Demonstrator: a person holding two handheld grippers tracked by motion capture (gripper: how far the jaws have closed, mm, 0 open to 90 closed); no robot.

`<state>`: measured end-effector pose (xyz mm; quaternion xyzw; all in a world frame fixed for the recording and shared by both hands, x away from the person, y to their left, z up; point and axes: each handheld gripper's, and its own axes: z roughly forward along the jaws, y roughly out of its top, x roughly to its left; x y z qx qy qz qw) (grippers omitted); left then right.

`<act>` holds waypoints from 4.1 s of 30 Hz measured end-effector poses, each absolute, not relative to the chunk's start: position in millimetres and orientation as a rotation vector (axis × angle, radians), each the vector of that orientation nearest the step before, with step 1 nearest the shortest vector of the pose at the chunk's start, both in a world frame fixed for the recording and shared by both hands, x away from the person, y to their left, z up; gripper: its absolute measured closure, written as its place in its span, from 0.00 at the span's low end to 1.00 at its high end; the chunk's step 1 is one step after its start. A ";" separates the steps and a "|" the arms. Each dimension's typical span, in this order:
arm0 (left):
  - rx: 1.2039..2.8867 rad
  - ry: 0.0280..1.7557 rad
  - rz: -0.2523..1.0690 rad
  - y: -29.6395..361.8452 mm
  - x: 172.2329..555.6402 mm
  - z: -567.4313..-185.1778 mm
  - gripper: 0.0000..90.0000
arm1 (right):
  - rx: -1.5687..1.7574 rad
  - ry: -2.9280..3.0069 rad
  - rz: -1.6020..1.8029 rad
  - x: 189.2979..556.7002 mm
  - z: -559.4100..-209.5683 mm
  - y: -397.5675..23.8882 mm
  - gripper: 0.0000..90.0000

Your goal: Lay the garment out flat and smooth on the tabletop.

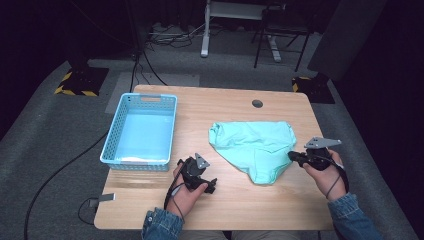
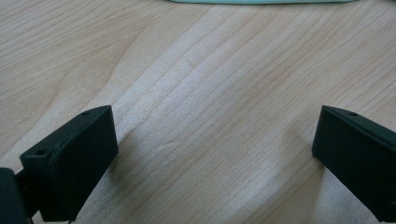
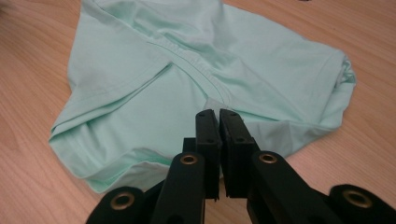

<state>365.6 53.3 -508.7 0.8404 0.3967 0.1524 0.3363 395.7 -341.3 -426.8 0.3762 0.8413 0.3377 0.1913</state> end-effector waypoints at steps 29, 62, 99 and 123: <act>2.192 1.033 0.396 53.4 364.9 -508.7 0.00 | 1.081 2.385 0.984 366.5 -452.3 -348.2 0.63; 2.192 1.039 0.402 53.7 363.8 -508.6 0.00 | 1.174 2.337 0.915 376.6 -459.8 -370.0 0.95; 2.194 1.036 0.402 52.7 363.9 -508.4 0.00 | 1.240 2.283 0.950 391.7 -499.3 -373.9 0.36; 2.203 0.996 0.396 38.0 356.6 -490.4 0.04 | 1.288 2.198 0.943 384.4 -490.7 -409.1 0.22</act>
